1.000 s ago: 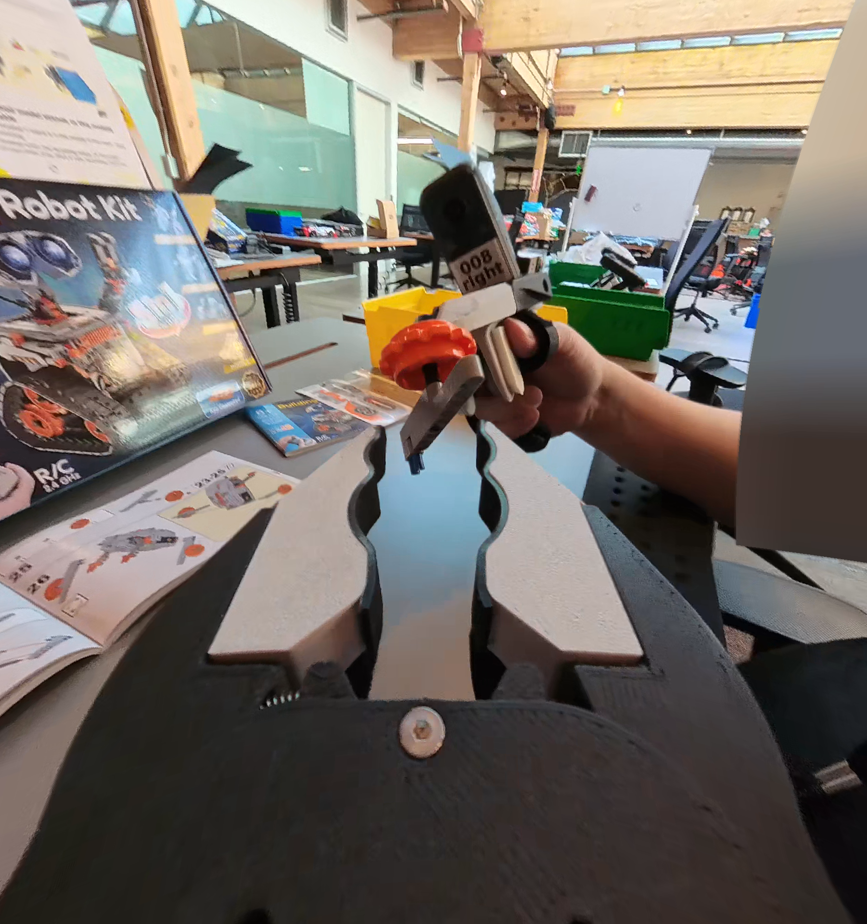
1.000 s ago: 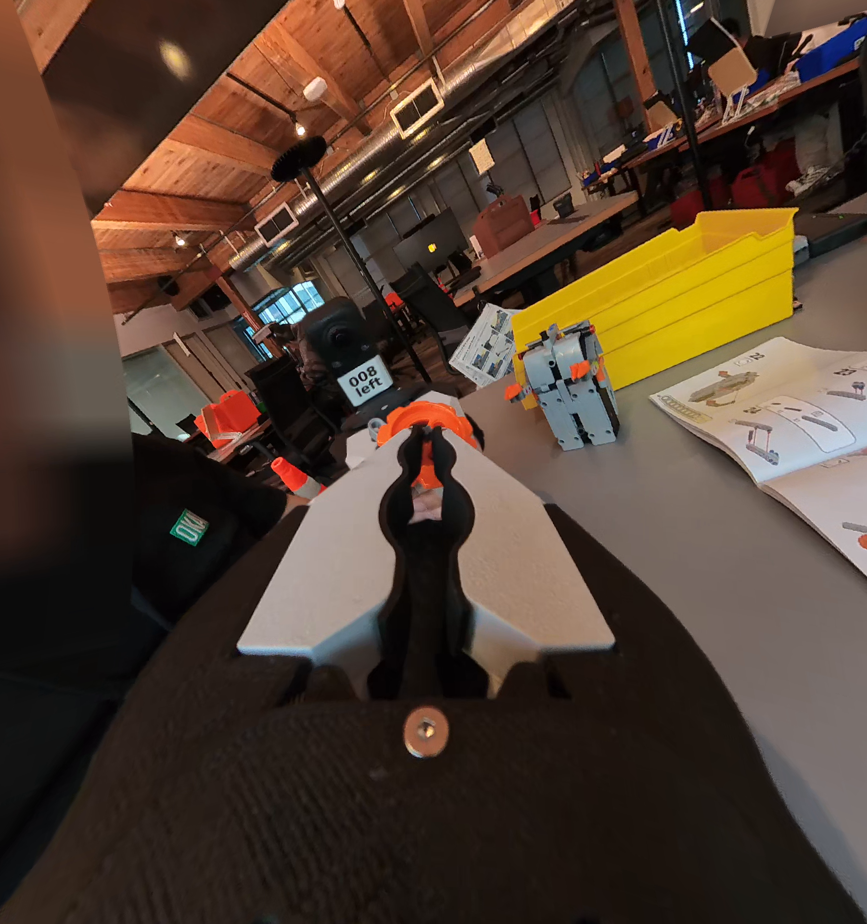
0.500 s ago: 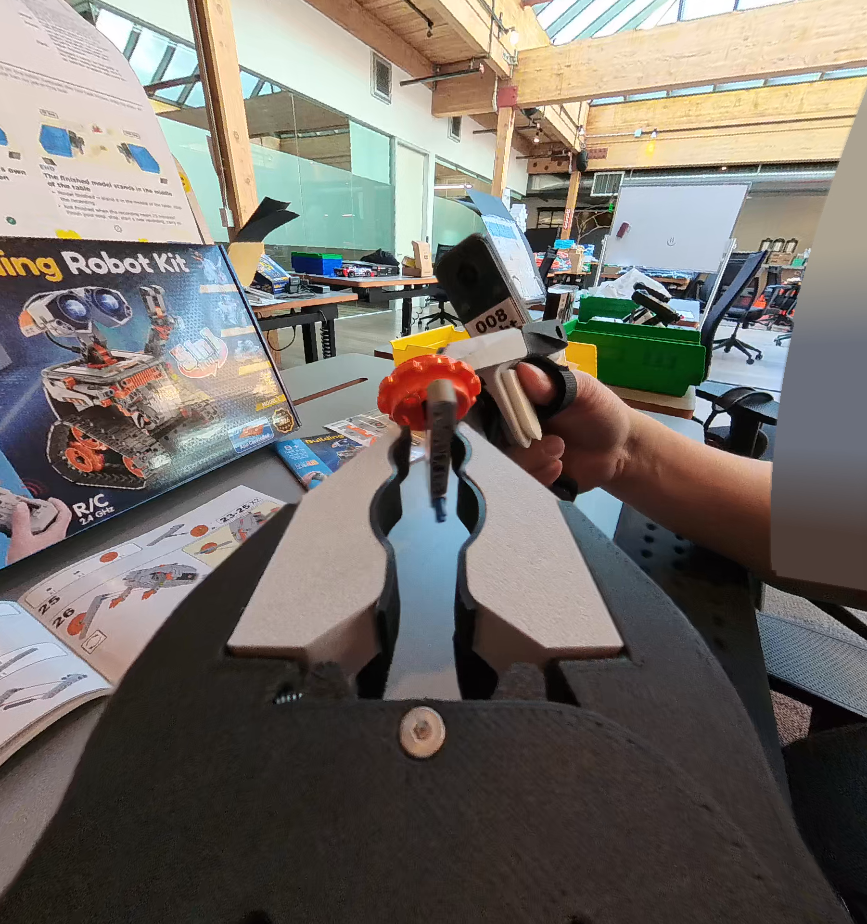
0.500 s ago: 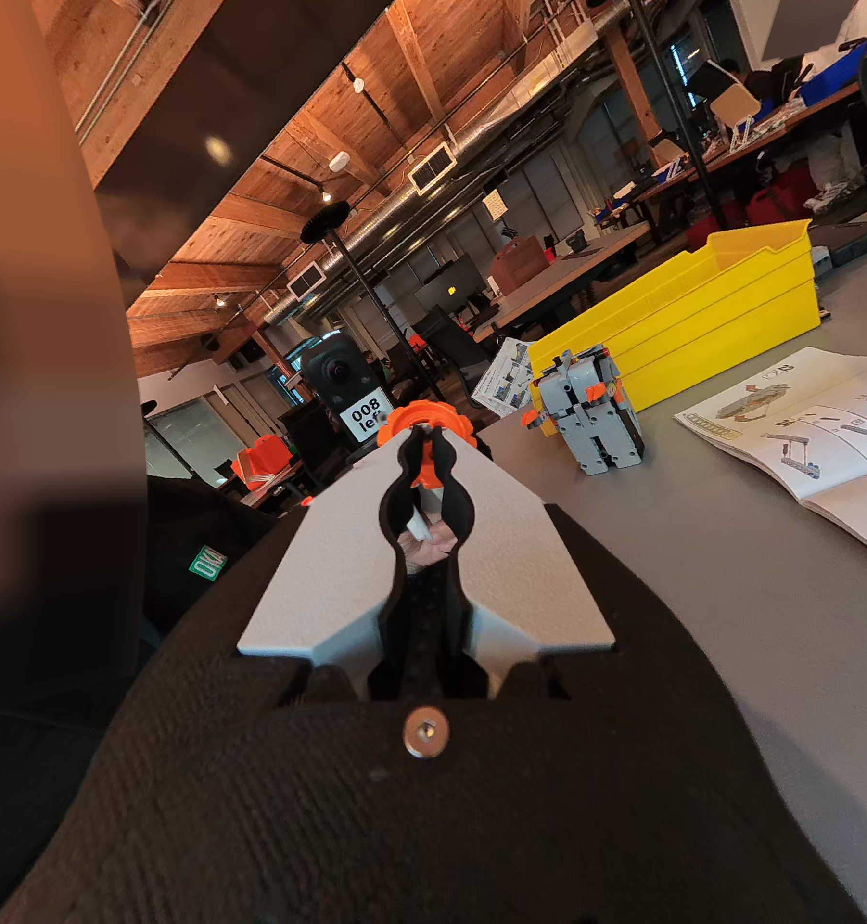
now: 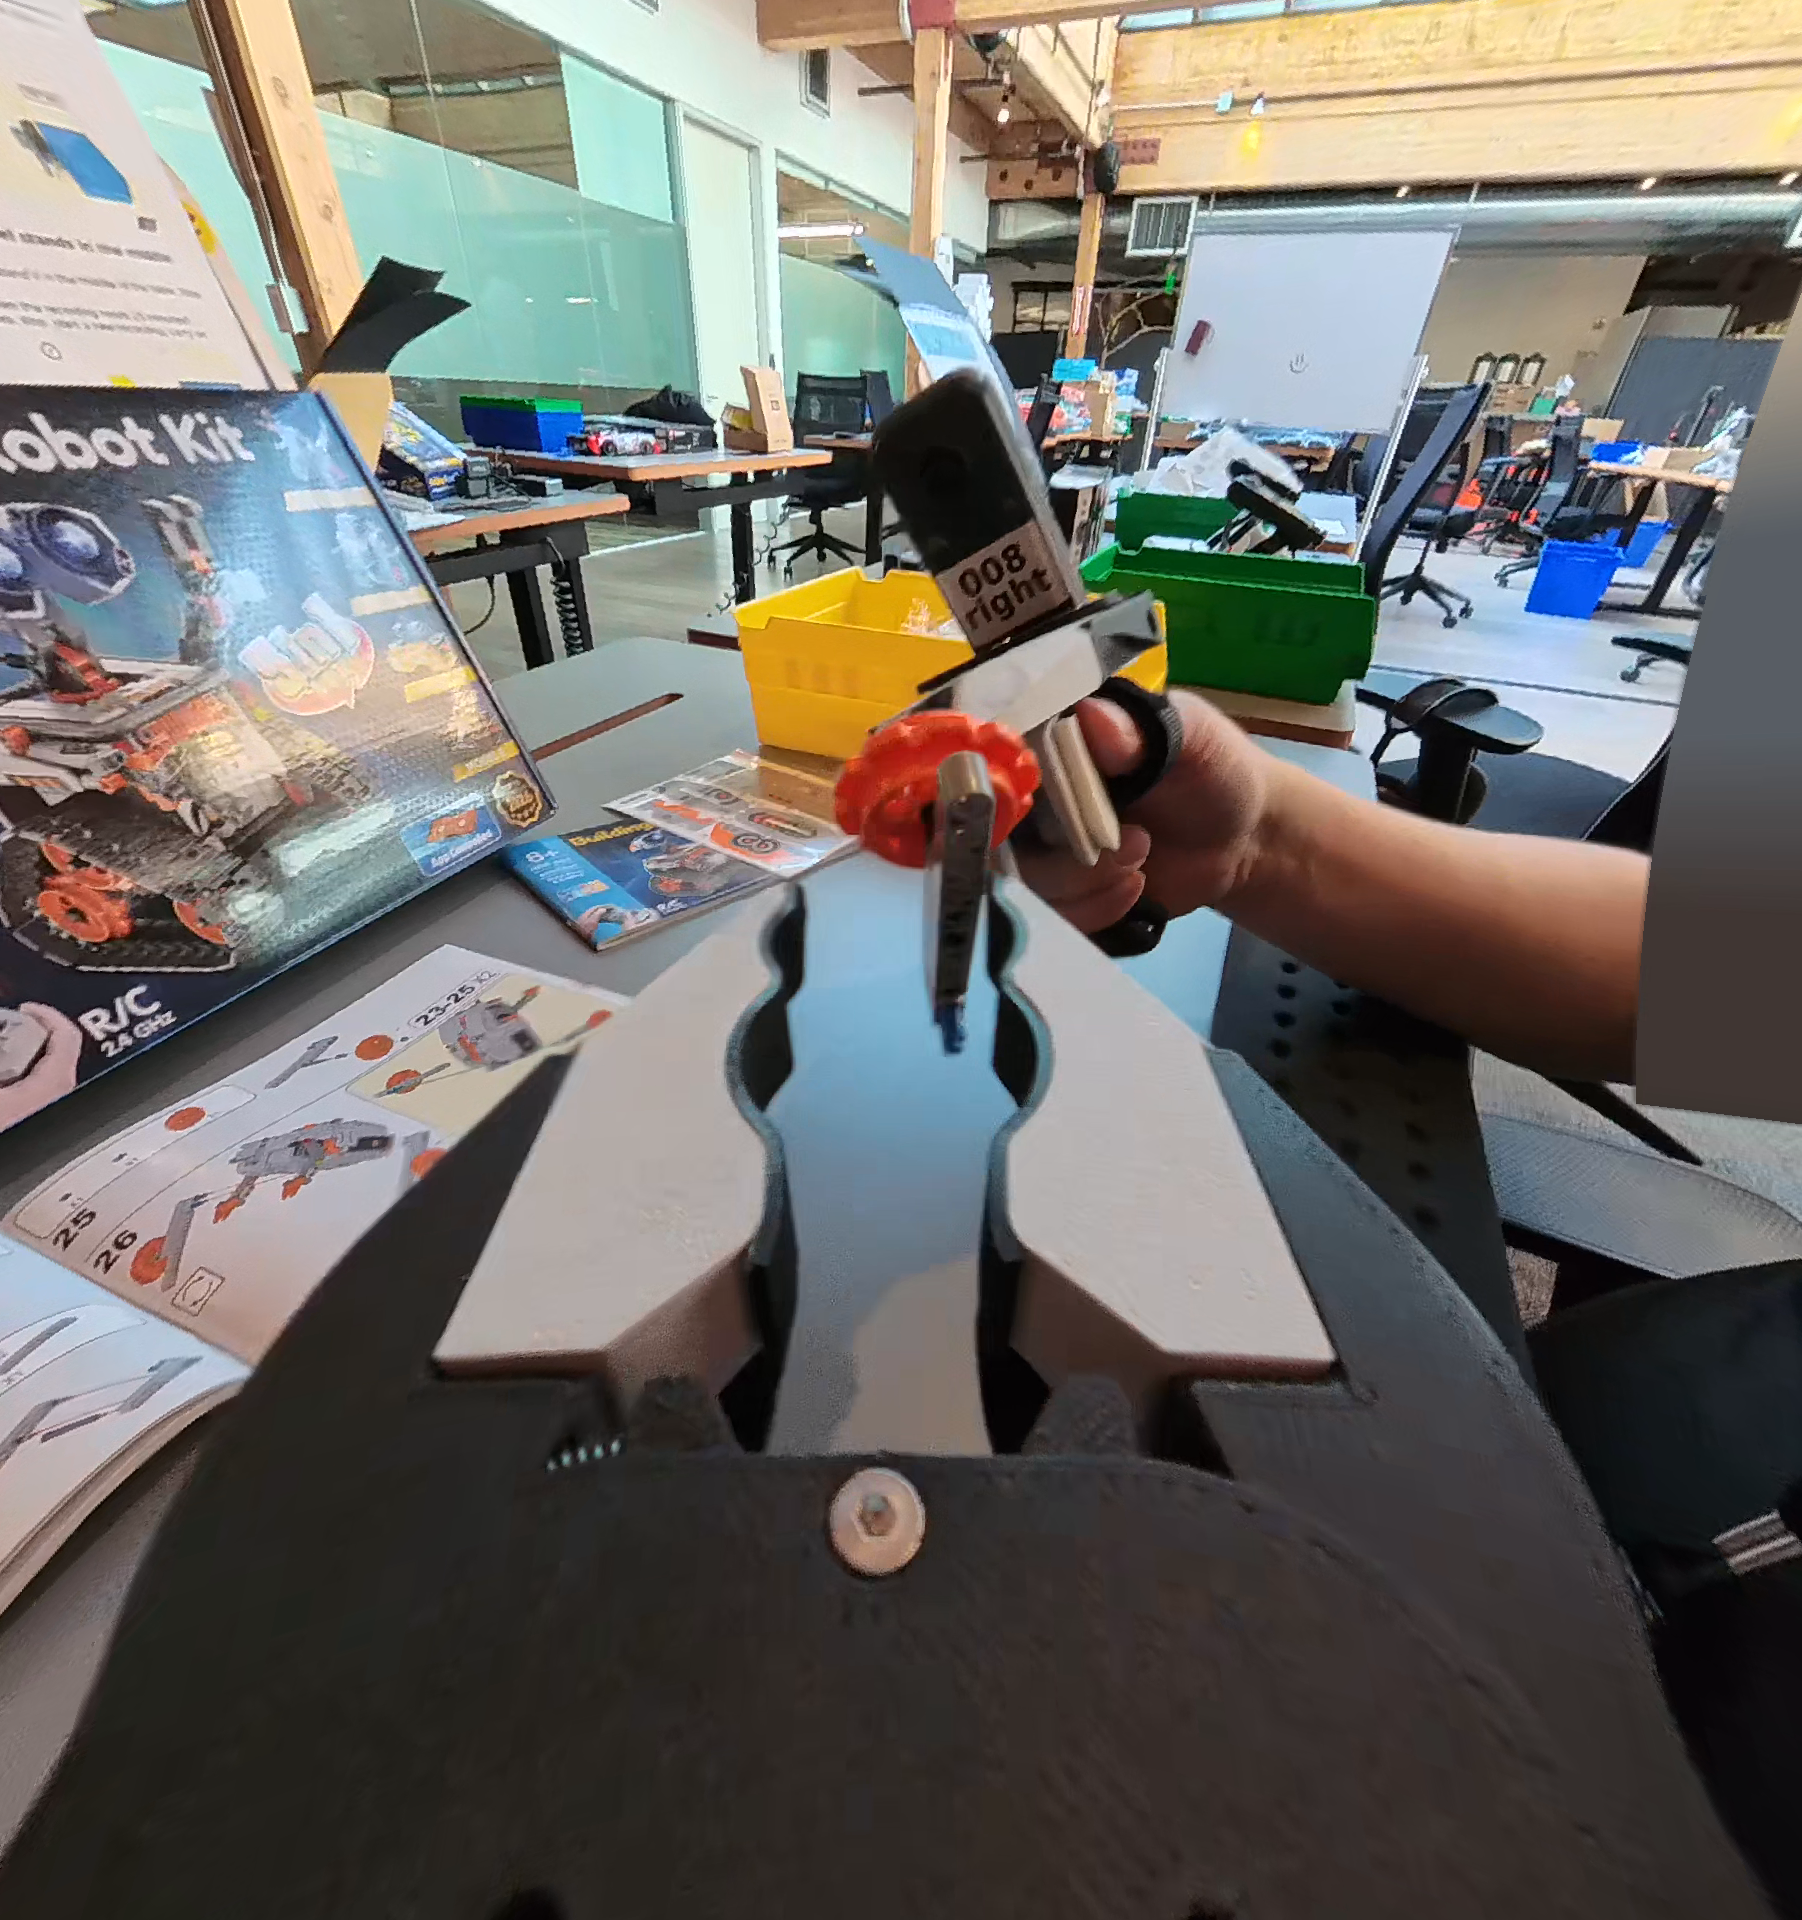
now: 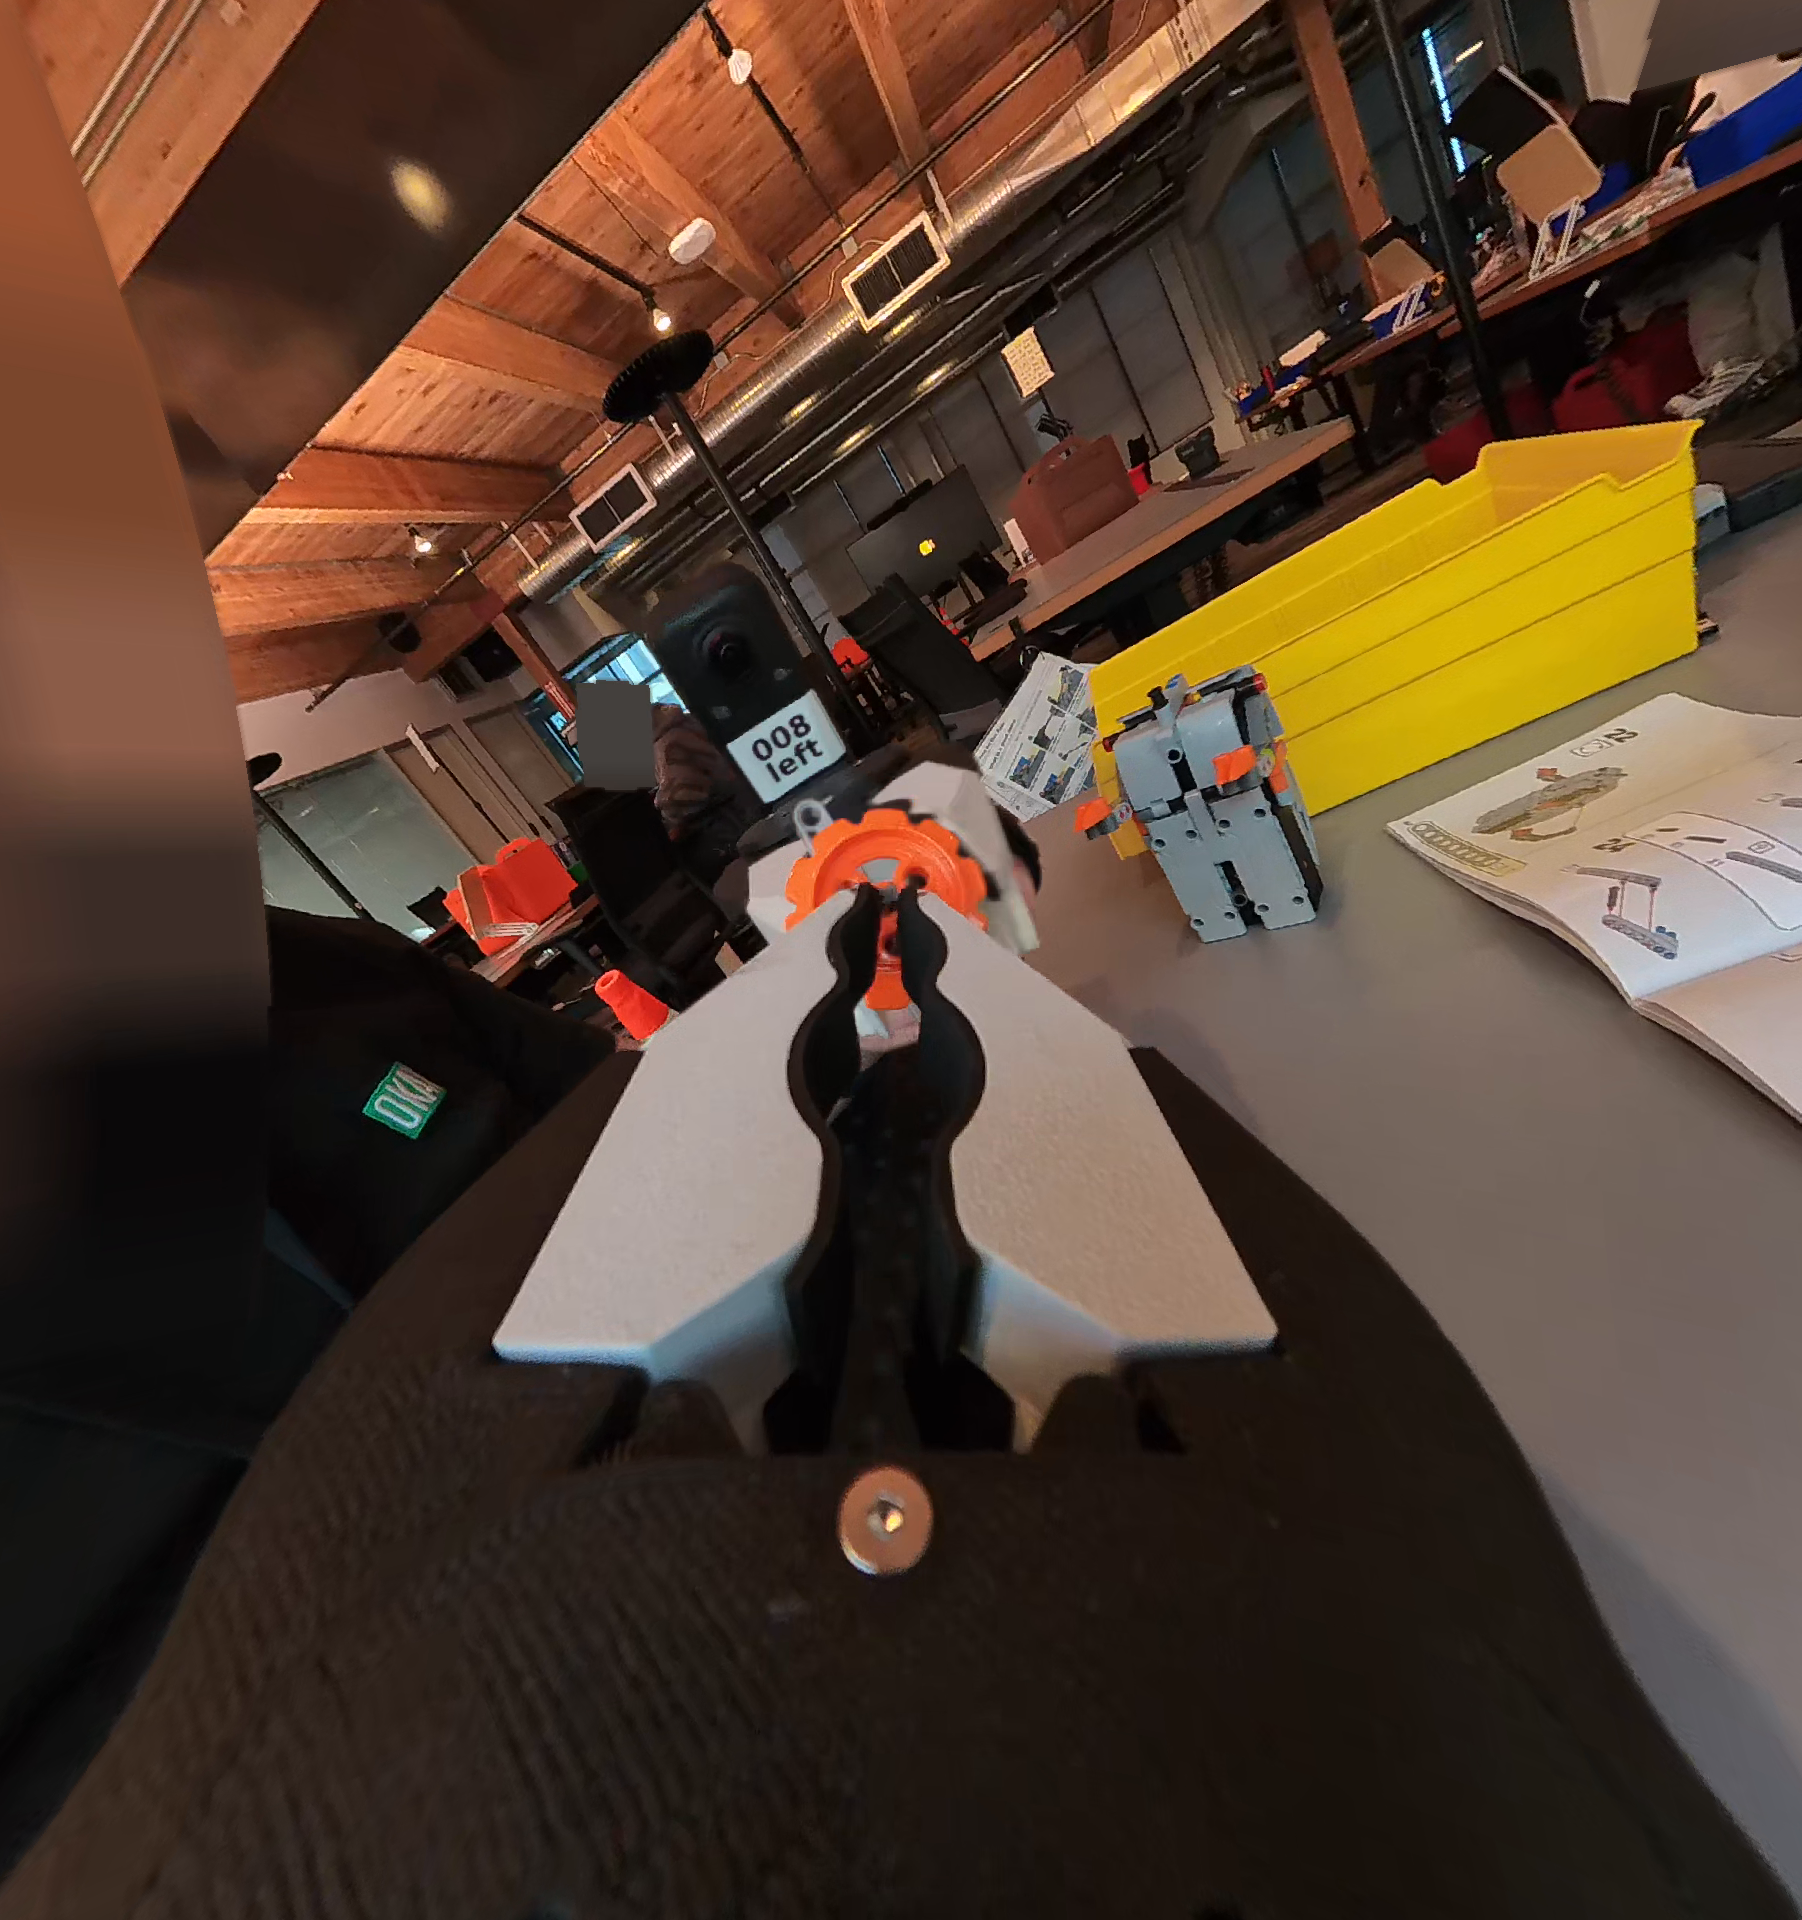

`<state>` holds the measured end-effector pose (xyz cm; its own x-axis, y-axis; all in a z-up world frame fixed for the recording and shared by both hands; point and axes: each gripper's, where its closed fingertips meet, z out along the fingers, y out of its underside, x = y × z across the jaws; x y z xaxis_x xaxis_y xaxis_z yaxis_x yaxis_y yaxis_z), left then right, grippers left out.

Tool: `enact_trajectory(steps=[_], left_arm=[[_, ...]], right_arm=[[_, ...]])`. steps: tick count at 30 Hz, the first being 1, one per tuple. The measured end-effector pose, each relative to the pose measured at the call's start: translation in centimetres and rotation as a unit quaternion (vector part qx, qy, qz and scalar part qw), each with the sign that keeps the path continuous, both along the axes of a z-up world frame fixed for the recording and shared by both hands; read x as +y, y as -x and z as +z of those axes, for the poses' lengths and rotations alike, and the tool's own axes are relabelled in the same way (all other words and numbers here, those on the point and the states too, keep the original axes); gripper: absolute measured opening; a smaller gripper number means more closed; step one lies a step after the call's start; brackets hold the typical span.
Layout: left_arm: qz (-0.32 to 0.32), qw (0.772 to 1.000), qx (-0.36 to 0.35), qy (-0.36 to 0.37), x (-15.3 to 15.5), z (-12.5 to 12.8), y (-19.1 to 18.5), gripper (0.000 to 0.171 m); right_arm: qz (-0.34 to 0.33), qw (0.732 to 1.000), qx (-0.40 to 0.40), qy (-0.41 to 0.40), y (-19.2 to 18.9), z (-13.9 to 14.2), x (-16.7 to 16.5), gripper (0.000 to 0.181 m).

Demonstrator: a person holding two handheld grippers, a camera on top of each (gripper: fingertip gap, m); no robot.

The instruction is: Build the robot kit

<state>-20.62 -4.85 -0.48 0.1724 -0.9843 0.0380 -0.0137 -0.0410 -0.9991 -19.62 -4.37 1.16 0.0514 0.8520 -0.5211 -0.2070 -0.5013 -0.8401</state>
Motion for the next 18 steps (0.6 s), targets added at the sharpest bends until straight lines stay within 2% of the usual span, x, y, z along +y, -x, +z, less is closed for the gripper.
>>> enact_trajectory(steps=[2, 8, 14, 18], left_arm=[[0.005, 1.0, 0.015, -0.002, 0.1, -0.6, 0.3, 0.051], [-0.002, 1.0, 0.011, 0.018, -0.8, -0.4, -0.4, 0.07], [0.015, 0.995, 0.08, -0.051, 0.1, -2.3, -2.0, 0.065], [0.013, 0.993, 0.089, -0.078, -0.3, -2.7, -2.2, 0.045]], right_arm=[[-0.001, 1.0, -0.022, -0.006, 0.0, -0.3, -0.1, 0.002], [-0.064, 0.979, -0.173, -0.092, 0.1, -2.6, 0.8, 0.001], [-0.047, 0.974, -0.19, -0.118, 1.5, -3.3, -0.3, 0.001], [-0.034, 0.978, -0.174, -0.107, 1.7, -3.4, -0.6, 0.001]])
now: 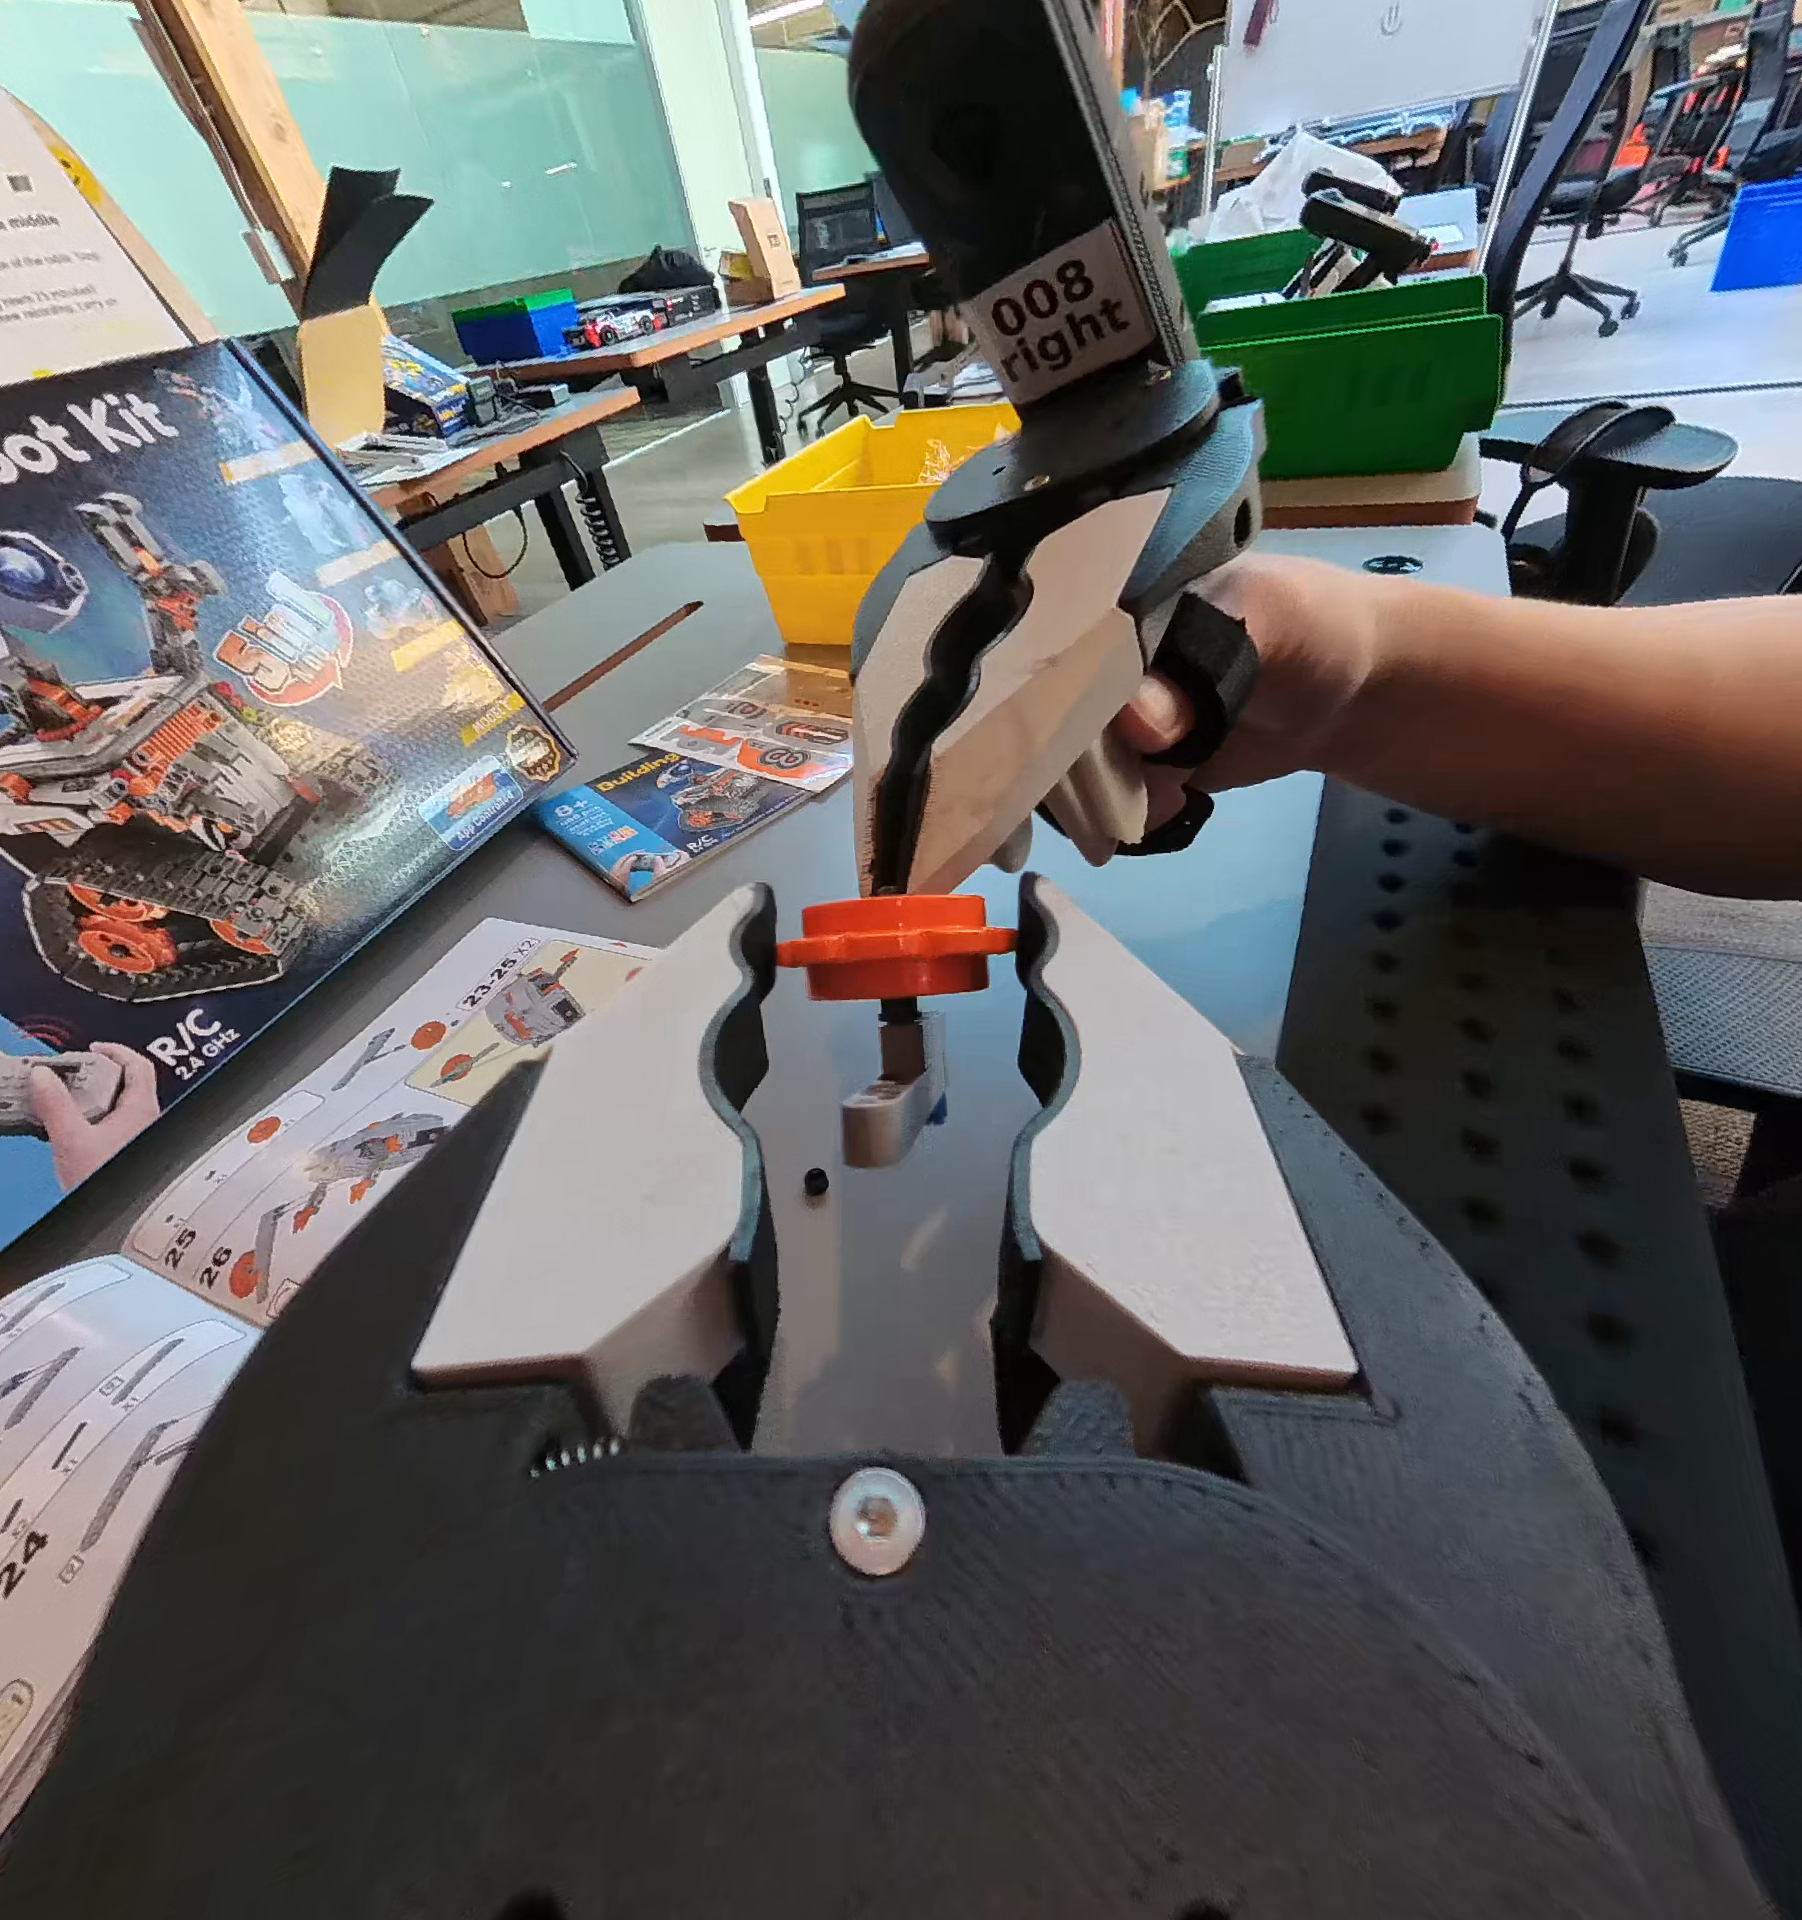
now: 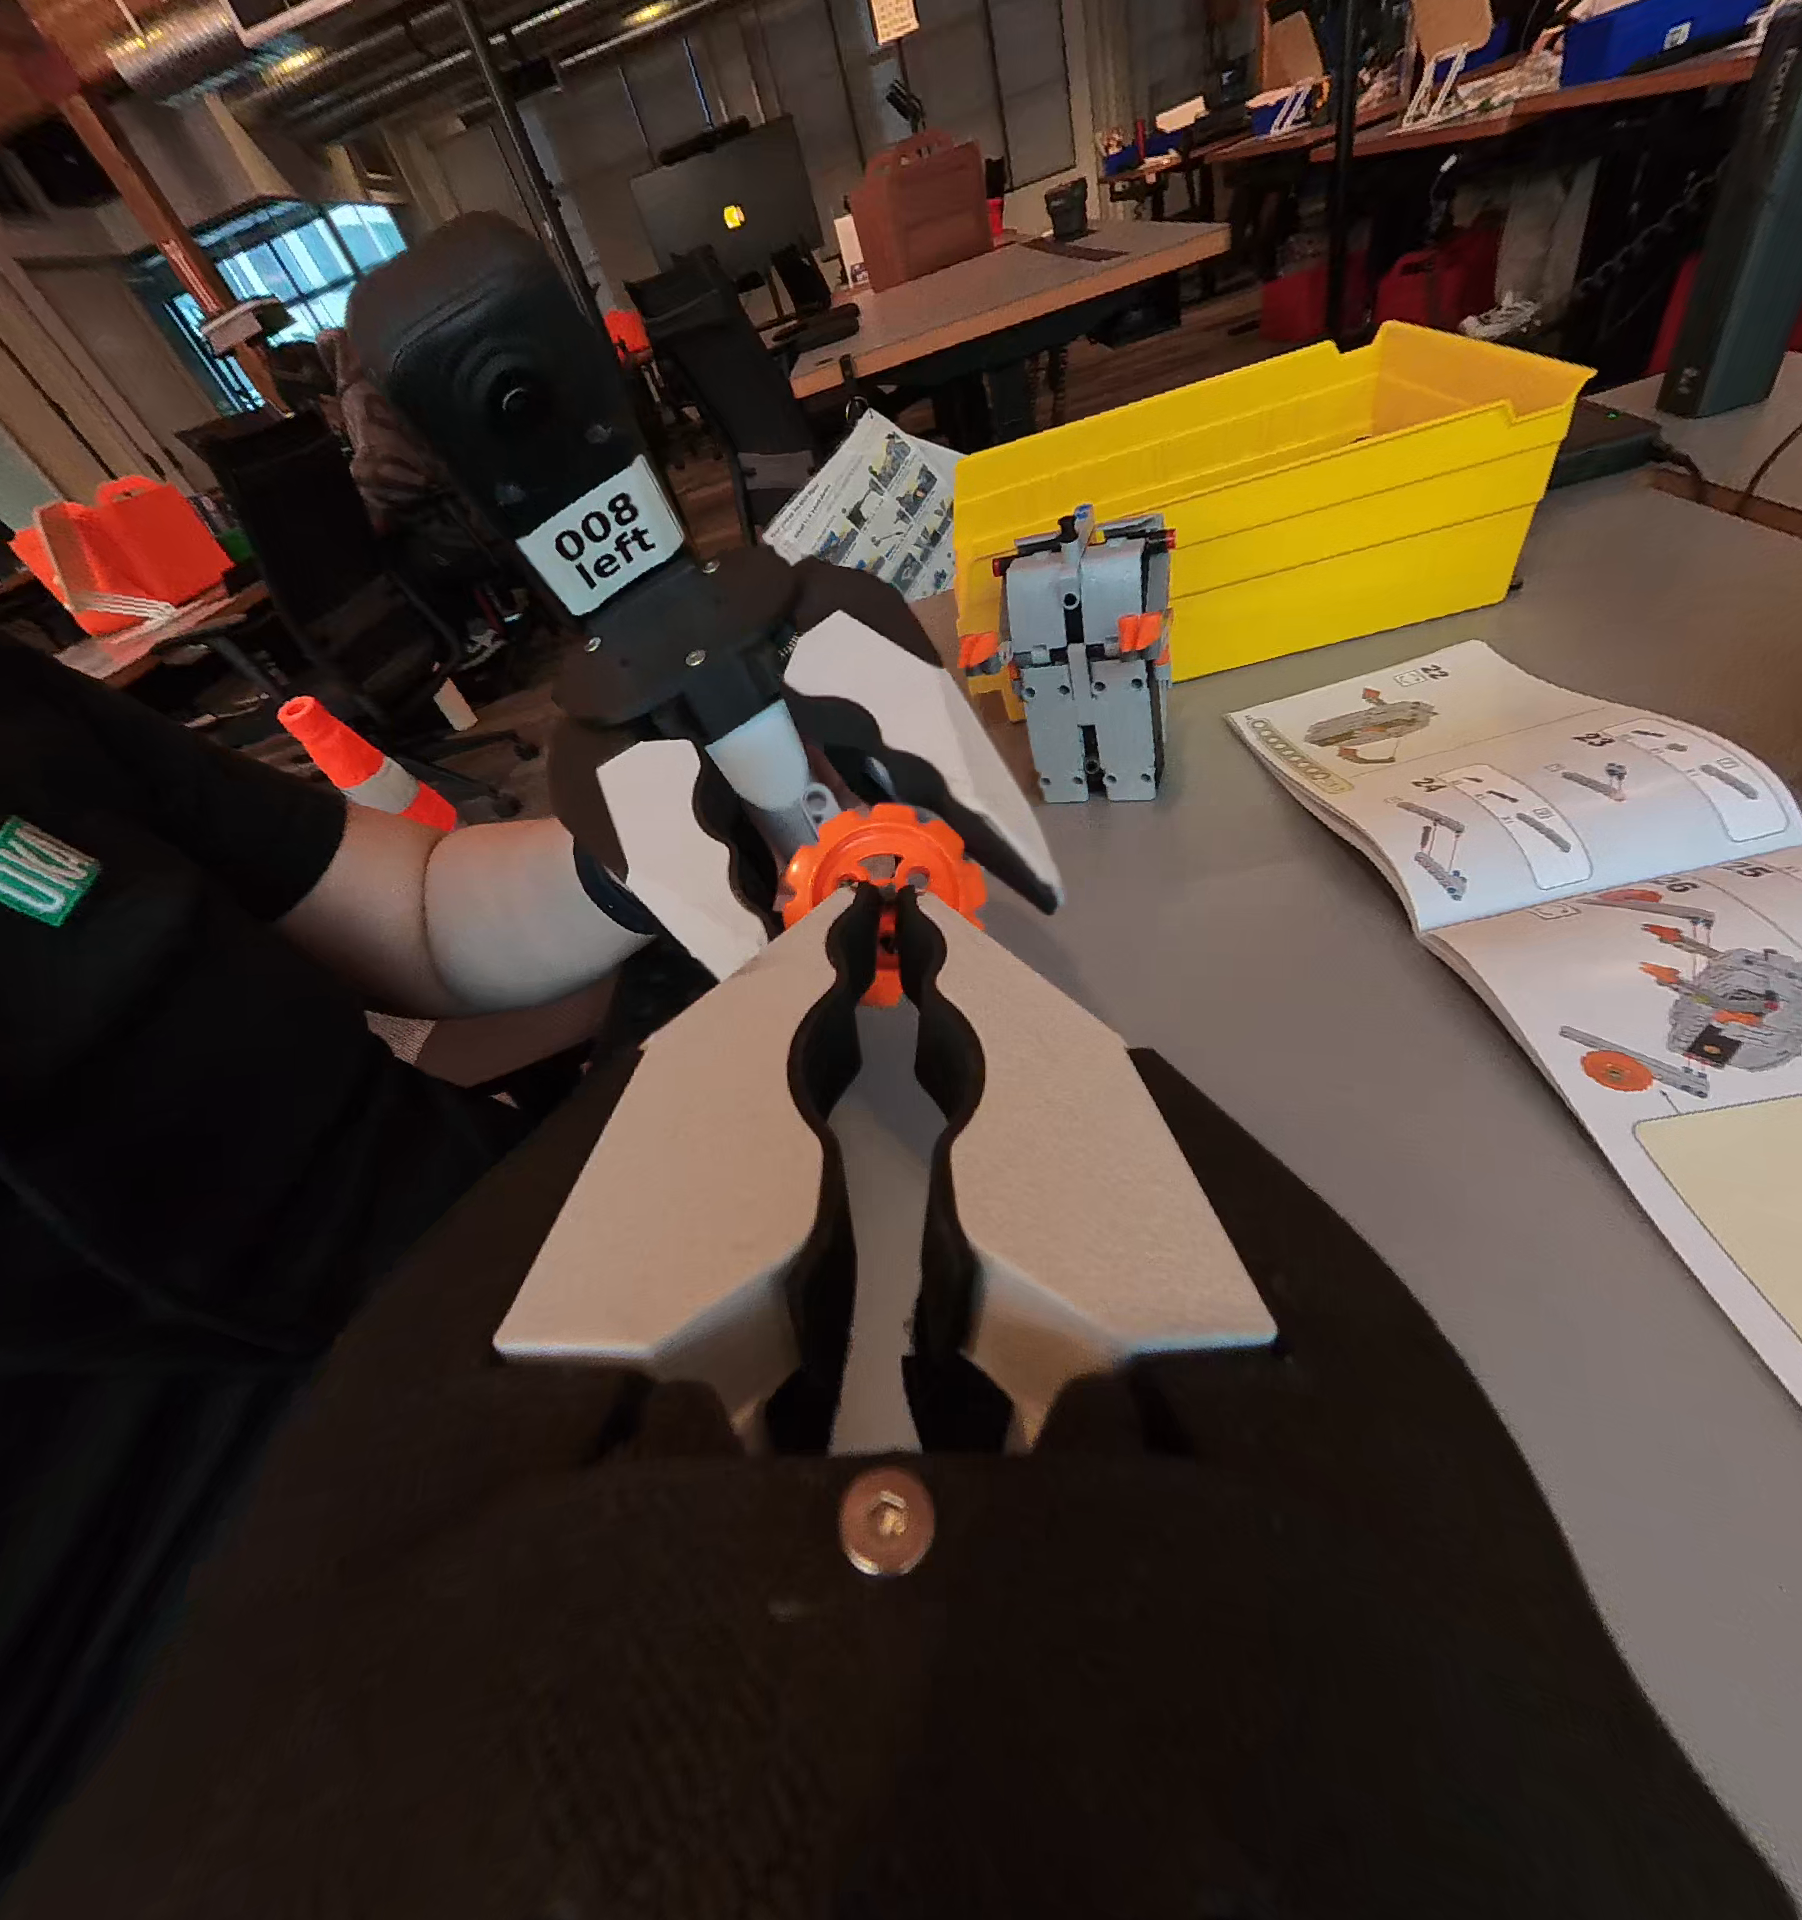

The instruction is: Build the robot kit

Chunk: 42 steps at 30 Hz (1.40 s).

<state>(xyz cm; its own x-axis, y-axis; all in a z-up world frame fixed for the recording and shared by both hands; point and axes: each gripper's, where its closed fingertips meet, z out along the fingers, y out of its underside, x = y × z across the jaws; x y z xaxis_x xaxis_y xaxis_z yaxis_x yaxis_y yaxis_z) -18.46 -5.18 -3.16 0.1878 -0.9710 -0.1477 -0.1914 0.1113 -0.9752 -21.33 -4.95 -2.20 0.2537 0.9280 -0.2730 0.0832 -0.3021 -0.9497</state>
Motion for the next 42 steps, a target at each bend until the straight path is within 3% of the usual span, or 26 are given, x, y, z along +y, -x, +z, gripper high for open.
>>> enact_trajectory(steps=[10, 16, 20, 24, 35, 42], left_arm=[[-0.029, 0.999, 0.026, 0.017, -1.0, -0.8, -0.4, 0.045], [-0.069, 0.995, 0.071, 0.011, -2.4, -2.3, -0.5, 0.045], [-0.08, 0.993, 0.082, 0.009, -2.8, -2.8, -0.7, 0.045], [-0.084, 0.992, 0.094, 0.007, -2.9, -3.3, -0.8, 0.045], [-0.091, 0.99, 0.106, 0.001, -3.2, -3.7, -0.8, 0.045], [-0.103, 0.99, 0.096, 0.015, -3.7, -3.4, -0.7, 0.045]], right_arm=[[0.033, 0.999, -0.009, -0.017, -0.4, -0.7, -0.9, 0.002], [0.08, 0.986, -0.087, -0.116, -0.7, -2.2, -2.3, 0.004], [0.074, 0.973, -0.128, -0.175, -0.8, -2.7, -2.2, 0.012], [0.095, 0.97, -0.142, -0.171, -0.7, -3.2, -2.6, 0.003], [0.101, 0.975, -0.137, -0.14, -0.7, -3.4, -3.0, 0.002], [0.087, 0.984, -0.093, -0.125, -0.6, -3.1, -3.4, 0.001]])
